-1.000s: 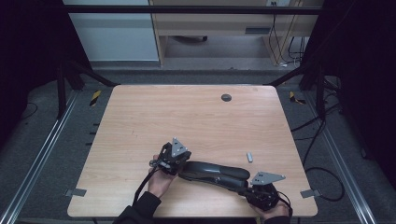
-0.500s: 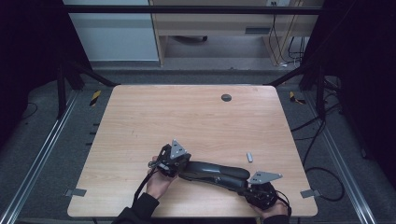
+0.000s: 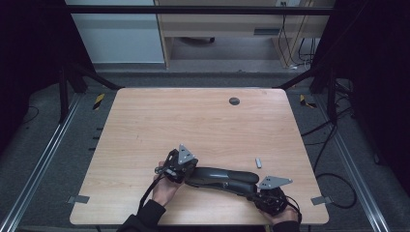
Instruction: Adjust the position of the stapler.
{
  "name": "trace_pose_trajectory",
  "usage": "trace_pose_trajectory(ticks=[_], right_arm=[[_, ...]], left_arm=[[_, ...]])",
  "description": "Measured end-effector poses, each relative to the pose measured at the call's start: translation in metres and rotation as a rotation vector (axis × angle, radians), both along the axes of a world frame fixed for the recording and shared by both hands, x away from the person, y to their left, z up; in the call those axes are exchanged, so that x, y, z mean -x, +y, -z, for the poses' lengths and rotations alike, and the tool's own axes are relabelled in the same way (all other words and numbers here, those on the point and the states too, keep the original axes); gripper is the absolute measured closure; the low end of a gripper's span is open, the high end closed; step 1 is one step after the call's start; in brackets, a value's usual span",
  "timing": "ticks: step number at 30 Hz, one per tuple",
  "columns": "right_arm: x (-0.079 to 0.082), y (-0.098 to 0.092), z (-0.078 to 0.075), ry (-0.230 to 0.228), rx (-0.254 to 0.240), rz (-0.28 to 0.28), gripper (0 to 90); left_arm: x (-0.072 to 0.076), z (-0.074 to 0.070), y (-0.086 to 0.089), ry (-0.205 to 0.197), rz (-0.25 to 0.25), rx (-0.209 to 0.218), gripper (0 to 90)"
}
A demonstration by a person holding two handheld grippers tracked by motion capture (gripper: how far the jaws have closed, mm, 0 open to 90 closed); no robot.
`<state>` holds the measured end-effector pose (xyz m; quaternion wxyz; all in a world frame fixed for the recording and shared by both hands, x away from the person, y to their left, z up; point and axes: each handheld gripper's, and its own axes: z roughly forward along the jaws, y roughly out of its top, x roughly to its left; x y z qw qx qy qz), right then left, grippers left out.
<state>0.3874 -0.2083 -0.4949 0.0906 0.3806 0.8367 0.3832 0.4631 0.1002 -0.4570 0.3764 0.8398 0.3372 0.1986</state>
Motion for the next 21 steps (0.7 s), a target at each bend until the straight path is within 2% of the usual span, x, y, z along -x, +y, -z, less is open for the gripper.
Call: trace_pose_trajectory(ticks=[3, 6, 21], right_arm=[[0.0, -0.001, 0.0, 0.006, 0.001, 0.002, 90.0], [0.0, -0.001, 0.0, 0.003, 0.001, 0.0, 90.0], [-0.005, -0.002, 0.001, 0.009, 0.007, 0.01, 90.0]], left_arm=[[-0.003, 0.004, -0.005, 0.001, -0.004, -0.014, 89.6], [-0.003, 0.003, -0.003, 0.018, -0.007, -0.002, 89.6], [0.012, 0.0, -0.001, 0.036, 0.023, -0.016, 89.6]])
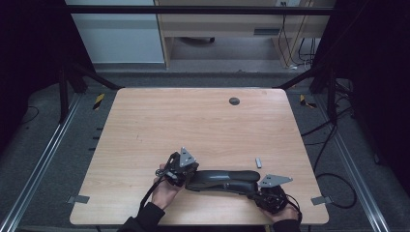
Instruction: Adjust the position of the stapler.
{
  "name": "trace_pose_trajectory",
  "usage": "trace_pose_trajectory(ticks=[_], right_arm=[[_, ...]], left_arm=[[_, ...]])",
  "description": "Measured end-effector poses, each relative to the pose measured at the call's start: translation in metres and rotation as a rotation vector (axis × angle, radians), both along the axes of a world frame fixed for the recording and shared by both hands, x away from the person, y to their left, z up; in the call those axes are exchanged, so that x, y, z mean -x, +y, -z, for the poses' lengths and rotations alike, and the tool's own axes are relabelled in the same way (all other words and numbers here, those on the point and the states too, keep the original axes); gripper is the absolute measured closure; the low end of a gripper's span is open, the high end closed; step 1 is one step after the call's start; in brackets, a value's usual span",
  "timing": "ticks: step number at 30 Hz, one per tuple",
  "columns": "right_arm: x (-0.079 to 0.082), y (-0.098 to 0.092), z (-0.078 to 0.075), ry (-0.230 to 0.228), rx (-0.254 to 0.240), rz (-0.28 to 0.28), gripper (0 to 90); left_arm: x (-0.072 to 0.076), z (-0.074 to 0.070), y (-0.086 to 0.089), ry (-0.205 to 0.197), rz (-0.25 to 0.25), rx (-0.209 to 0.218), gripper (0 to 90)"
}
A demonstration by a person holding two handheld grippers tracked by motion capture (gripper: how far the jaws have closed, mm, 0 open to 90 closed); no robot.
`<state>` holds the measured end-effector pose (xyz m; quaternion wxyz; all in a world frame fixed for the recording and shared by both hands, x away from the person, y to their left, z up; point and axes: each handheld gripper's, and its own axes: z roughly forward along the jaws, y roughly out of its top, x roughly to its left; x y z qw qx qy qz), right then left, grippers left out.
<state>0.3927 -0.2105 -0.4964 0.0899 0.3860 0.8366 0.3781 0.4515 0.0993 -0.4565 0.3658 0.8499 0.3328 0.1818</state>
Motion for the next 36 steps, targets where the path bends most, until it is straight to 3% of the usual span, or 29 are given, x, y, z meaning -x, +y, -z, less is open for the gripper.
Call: trace_pose_trajectory(ticks=[8, 10, 15, 17, 18, 22, 27, 31, 32, 36], right_arm=[[-0.001, 0.0, 0.0, -0.004, -0.003, 0.01, 90.0], [0.0, -0.001, -0.001, -0.009, -0.009, 0.007, 90.0], [0.004, -0.004, -0.006, -0.043, -0.044, 0.015, 90.0], [0.004, -0.007, -0.008, -0.071, -0.054, 0.028, 84.7], [0.004, -0.007, -0.008, -0.071, -0.054, 0.028, 84.7], [0.004, -0.014, -0.011, -0.101, -0.07, 0.076, 76.3], [0.004, -0.027, -0.013, -0.156, -0.087, 0.142, 64.1], [0.003, -0.038, -0.015, -0.189, -0.095, 0.22, 51.7], [0.001, -0.044, -0.016, -0.198, -0.089, 0.271, 46.4], [0.0, -0.051, -0.016, -0.201, -0.075, 0.335, 39.5]], left_arm=[[0.004, 0.002, 0.0, -0.014, 0.004, -0.027, 89.5], [0.004, 0.001, 0.002, -0.032, -0.002, -0.036, 89.4], [0.008, -0.007, 0.01, -0.062, -0.028, -0.011, 79.9], [0.011, -0.012, 0.015, -0.081, -0.037, -0.001, 71.1], [0.013, -0.014, 0.018, -0.09, -0.037, 0.01, 71.1], [0.02, -0.019, 0.025, -0.133, -0.045, 0.014, 61.1], [0.027, -0.024, 0.028, -0.149, -0.037, 0.019, 48.6], [0.031, -0.028, 0.028, -0.175, -0.057, 0.022, 40.1], [0.032, -0.029, 0.028, -0.174, -0.057, 0.024, 36.9], [0.035, -0.033, 0.027, -0.182, -0.046, 0.031, 34.5]])
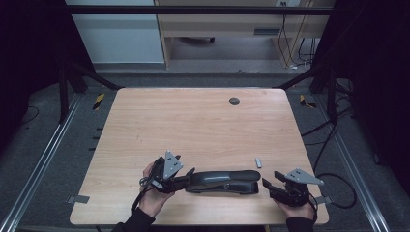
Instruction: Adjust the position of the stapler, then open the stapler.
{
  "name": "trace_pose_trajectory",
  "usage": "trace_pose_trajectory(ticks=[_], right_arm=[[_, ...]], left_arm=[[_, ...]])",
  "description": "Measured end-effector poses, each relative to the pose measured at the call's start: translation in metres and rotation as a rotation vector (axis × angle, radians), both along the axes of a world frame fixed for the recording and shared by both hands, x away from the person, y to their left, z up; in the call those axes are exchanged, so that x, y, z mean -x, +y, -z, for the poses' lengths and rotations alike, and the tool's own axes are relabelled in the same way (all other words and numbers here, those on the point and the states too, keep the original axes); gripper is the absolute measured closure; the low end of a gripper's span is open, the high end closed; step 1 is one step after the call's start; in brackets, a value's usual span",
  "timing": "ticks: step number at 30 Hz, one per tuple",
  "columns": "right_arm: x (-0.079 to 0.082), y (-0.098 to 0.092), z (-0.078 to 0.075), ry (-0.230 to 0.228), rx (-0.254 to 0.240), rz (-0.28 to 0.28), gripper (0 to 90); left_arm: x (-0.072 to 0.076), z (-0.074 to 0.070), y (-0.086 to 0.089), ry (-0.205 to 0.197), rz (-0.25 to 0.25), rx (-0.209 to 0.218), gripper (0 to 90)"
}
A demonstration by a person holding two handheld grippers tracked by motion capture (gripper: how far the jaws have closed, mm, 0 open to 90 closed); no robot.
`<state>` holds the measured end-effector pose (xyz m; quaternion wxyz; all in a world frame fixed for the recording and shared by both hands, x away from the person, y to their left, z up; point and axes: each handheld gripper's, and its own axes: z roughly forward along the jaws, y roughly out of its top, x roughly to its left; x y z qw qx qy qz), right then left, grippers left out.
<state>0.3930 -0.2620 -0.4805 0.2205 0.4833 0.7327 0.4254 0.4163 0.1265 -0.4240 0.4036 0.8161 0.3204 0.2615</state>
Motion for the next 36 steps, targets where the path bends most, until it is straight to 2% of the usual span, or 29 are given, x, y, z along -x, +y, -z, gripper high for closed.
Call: trace_pose_trajectory(ticks=[5, 7, 20, 27, 36], right_arm=[[-0.006, -0.008, 0.001, 0.008, 0.044, 0.049, 34.5], [-0.006, -0.009, 0.001, 0.008, 0.045, 0.057, 34.1], [-0.004, -0.01, 0.001, -0.002, 0.057, 0.037, 40.7], [-0.004, -0.009, 0.0, 0.016, 0.055, 0.032, 45.8], [-0.004, -0.009, 0.0, 0.026, 0.06, 0.032, 50.1]], left_arm=[[0.005, -0.004, -0.007, 0.004, 0.018, -0.009, 29.9], [0.007, -0.006, -0.009, 0.005, 0.029, -0.02, 28.4], [0.019, -0.022, -0.027, -0.004, 0.074, -0.041, 25.9], [0.021, -0.025, -0.038, -0.003, 0.106, -0.078, 27.8], [0.021, -0.028, -0.053, -0.004, 0.132, -0.101, 26.9]])
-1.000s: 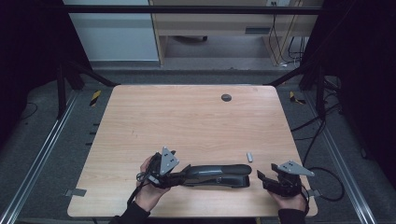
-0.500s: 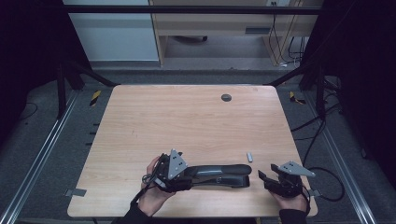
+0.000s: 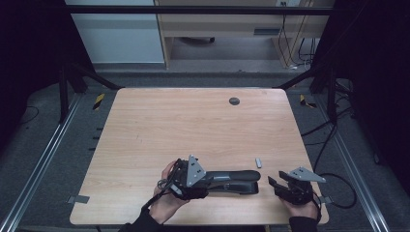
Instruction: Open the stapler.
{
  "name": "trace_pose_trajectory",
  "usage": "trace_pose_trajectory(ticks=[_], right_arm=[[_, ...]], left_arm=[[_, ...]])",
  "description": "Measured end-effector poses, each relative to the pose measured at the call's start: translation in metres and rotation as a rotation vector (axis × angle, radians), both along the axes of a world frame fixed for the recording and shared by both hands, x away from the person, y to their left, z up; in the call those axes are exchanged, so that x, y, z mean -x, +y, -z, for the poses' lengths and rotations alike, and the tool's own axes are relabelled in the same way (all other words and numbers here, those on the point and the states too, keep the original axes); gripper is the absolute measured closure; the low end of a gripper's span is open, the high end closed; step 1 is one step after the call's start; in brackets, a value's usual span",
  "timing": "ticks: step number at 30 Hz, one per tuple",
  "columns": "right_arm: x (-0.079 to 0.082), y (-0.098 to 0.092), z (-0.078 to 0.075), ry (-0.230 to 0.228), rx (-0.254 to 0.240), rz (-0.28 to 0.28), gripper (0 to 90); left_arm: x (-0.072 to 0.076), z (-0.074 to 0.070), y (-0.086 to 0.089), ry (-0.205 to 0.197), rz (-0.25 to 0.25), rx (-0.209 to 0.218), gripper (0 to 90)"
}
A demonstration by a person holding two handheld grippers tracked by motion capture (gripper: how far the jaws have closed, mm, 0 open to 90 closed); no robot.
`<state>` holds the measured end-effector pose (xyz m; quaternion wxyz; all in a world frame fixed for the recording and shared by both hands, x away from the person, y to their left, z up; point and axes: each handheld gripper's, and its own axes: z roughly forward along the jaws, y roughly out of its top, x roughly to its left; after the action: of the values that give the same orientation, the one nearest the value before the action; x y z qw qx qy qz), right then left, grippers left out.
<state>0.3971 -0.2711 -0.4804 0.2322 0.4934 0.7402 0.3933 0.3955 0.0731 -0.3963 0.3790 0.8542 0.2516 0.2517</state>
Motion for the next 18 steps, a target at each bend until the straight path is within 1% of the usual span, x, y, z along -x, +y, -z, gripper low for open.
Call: trace_pose_trajectory(ticks=[4, 6, 12, 16, 18], right_arm=[[0.0, 0.0, 0.0, -0.004, 0.004, -0.003, 51.3], [0.0, 0.0, 0.0, 0.003, -0.002, 0.0, 51.7], [0.0, 0.0, 0.0, -0.003, 0.007, -0.009, 52.8], [0.0, 0.0, 0.0, -0.006, 0.006, -0.01, 52.7], [0.0, 0.0, 0.0, -0.007, 0.005, -0.011, 53.0]], left_arm=[[0.002, -0.002, -0.008, -0.009, 0.018, -0.021, 26.7], [0.003, -0.003, -0.012, -0.016, 0.025, -0.029, 26.7], [0.005, -0.004, -0.024, -0.03, 0.046, -0.062, 26.5], [0.006, -0.002, -0.033, -0.028, 0.058, -0.075, 26.6], [0.006, -0.001, -0.037, -0.025, 0.065, -0.089, 26.5]])
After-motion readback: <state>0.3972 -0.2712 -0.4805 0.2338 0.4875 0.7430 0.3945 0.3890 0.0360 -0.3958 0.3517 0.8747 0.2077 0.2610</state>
